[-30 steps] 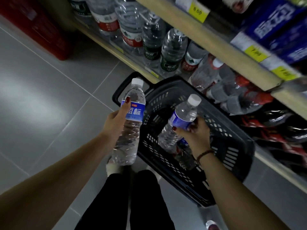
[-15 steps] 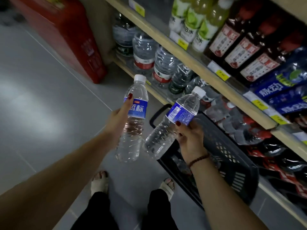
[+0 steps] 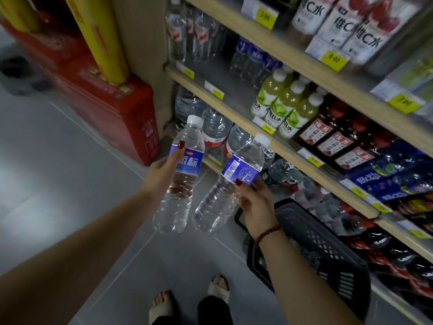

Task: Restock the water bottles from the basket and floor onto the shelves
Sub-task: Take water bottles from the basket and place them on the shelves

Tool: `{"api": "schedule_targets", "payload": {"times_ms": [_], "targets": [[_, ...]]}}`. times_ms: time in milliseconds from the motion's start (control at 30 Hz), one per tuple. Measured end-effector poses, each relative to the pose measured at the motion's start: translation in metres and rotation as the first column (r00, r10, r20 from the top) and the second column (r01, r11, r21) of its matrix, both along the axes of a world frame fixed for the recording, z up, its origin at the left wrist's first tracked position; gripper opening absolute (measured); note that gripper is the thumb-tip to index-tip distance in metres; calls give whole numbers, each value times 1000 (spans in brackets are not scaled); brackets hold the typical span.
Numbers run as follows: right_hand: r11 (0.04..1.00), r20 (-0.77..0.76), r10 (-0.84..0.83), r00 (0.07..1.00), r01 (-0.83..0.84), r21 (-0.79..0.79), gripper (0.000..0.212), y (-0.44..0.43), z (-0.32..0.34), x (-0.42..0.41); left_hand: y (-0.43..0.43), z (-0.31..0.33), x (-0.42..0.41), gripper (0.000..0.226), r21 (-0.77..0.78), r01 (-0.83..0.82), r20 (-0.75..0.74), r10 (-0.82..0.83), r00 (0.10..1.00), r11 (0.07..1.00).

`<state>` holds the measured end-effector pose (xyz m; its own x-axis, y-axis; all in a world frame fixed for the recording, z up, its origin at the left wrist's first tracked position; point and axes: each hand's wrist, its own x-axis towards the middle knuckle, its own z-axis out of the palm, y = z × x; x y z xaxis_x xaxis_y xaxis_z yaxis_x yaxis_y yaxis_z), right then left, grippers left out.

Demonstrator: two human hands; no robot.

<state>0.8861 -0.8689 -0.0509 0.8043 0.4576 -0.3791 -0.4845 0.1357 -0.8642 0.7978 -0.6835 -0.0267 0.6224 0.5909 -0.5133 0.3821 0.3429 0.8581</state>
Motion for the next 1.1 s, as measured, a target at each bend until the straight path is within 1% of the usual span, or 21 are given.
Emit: {"api": "schedule_targets", "payload": {"times_ms": [33,133,167,233,267,400,433,500,533,567,633,767,833,900,967,1033,1100], "targets": [[1000,7,-4,1000,4,1,44,6,3,5,5,3,6,42,0,7,14,-7,1000,1000],[1000,23,-24,999,24,8,60,25,9,25,19,12,29,38,16,-12,15,12,1000,1000],[999,25,-34,999,34,-5,57,33,10,34,24,15,38,37,17,-22,15,22,1000,1000],[999,33,-35,999,36,-15,34,49,10,54,35,20,59,35,20,-18,18,18,1000,1000],[999,40,-30,999,31,-10,26,57,10,66,42,21,70,36,24,-4,20,3,1000,1000],[1000,61,-19,998,19,-2,23,93,10,112,73,25,116,39,8,30,-4,-30,1000,1000],[1000,68,-24,997,25,-17,25,100,10,122,80,26,126,38,13,31,-23,-31,999,999],[999,62,-20,998,22,-36,39,116,10,137,92,28,142,37,10,37,-47,-36,998,999],[999,55,-28,998,30,-43,41,124,11,143,99,27,150,36,8,44,-48,-44,998,999],[998,52,-21,998,24,-62,36,130,12,151,105,28,157,35,3,42,-48,-42,998,999],[996,65,2,998,5,-94,19,140,14,165,117,32,170,35,-13,49,-45,-50,998,999],[997,71,-12,997,18,-81,18,161,16,185,141,35,200,31,1,74,-52,-74,996,997],[995,47,-45,998,49,-90,23,174,12,193,155,30,215,29,-5,113,-49,-113,992,994],[987,21,-118,993,120,-110,26,190,9,198,173,27,230,26,-38,145,-59,-147,987,989],[972,18,-201,979,202,-123,26,206,3,204,196,14,247,25,-37,197,-63,-199,978,980],[954,17,-270,963,270,-133,29,222,-2,208,214,-1,264,25,-8,255,-39,-255,966,967],[929,8,-342,940,339,-150,38,235,-9,213,230,-12,281,27,72,320,-27,-319,947,945]]}}
